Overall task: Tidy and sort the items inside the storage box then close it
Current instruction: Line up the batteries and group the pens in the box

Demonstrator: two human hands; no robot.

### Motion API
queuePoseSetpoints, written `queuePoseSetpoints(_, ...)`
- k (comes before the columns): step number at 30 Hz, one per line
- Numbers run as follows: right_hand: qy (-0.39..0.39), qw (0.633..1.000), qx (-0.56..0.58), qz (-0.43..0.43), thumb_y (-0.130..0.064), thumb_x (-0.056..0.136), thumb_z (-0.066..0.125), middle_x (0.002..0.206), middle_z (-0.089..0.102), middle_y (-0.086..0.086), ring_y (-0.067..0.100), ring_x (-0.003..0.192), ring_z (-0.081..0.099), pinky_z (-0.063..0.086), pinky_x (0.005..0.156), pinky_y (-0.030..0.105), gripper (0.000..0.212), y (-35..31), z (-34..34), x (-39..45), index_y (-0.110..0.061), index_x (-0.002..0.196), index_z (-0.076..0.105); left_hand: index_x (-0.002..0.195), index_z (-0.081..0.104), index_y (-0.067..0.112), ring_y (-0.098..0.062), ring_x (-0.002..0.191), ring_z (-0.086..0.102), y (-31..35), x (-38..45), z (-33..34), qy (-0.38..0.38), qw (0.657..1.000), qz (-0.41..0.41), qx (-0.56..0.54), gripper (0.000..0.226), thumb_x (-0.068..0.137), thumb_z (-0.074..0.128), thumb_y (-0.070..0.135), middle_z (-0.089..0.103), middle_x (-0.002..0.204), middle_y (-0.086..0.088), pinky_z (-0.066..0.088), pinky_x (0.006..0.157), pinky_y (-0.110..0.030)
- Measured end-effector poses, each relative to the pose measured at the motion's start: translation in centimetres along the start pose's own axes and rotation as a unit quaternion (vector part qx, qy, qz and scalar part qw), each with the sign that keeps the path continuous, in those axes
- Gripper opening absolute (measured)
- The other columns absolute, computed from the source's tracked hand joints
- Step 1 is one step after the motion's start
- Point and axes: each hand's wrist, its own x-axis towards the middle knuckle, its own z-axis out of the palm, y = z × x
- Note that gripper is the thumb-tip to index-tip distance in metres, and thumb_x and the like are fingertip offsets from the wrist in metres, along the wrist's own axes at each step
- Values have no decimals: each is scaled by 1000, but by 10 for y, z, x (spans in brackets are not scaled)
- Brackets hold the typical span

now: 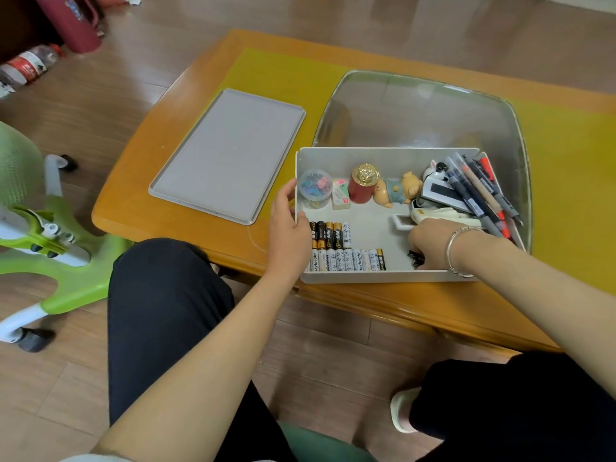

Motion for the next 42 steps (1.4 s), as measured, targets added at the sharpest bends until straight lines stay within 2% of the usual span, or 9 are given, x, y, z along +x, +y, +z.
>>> queuePoseSetpoints(4,8,1000,16,-8,-33,87,57,91,59,8,24,79,57,47,68,27,21,4,1,-4,-13,92,63,138,39,23,-19,125,50,1,-1,0,-2,1000,-6,-4,48,97,44,-1,47,136,1,52,93,-46)
queuePoseSetpoints(10,30,999,-8,-8,-28,87,54,80,54,3,23,72,53,48,68,27,15,4,2,-3,-15,82,59,136,39,26,-19,123,51,1,0,0,-3,1000,-11,-8,46,98,45,2,48,135,1,53,91,-46)
queuePoseSetpoints(17,-12,1000,-6,-23,-32,87,60,93,61,6,21,78,53,45,71,25,18,1,-1,-3,-16,94,64,137,39,25,-20,124,51,1,-1,0,-4,1000,-16,-8,46,98,45,1,48,135,1,54,90,-46)
queuePoseSetpoints(21,49,997,20,-58,-31,87,57,75,54,1,21,71,52,46,68,27,17,3,-4,-8,-16,82,62,136,40,26,-19,122,52,3,-1,-1,-4,1000,-14,-9,46,97,45,0,48,135,1,54,89,-46)
queuePoseSetpoints(24,120,986,76,-86,-32,89,56,80,64,2,21,76,57,46,72,27,19,2,-7,-14,-17,91,67,136,40,25,-19,122,52,3,-1,-1,-3,1000,-10,-12,46,97,46,1,49,134,0,55,88,-45)
queuePoseSetpoints(30,288,924,233,-98,-24,88,62,70,60,-2,19,66,53,41,64,27,15,-12,-28,-2,-11,89,69,134,40,28,-17,122,52,1,0,0,-2,1000,-6,-10,47,97,45,0,49,133,1,55,89,-45)
queuePoseSetpoints(36,277,817,503,-56,-17,86,66,61,63,-5,15,50,66,58,57,32,11,-33,-41,16,-14,97,65,136,43,20,-13,129,40,-2,0,0,16,992,61,109,49,92,52,0,42,138,0,42,106,-36)
queuePoseSetpoints(39,279,754,592,-53,-11,87,65,58,65,4,11,45,63,56,54,28,11,-35,-43,18,-4,95,64,110,60,25,-17,132,30,-2,0,-1,18,967,119,222,24,87,68,26,38,142,0,33,106,-31)
queuePoseSetpoints(42,271,718,637,-67,-8,87,64,61,65,7,24,54,65,56,56,35,12,-42,-47,17,2,94,62,90,67,31,-19,137,23,0,0,-1,-17,959,120,257,22,76,74,46,32,150,-1,28,103,-30)
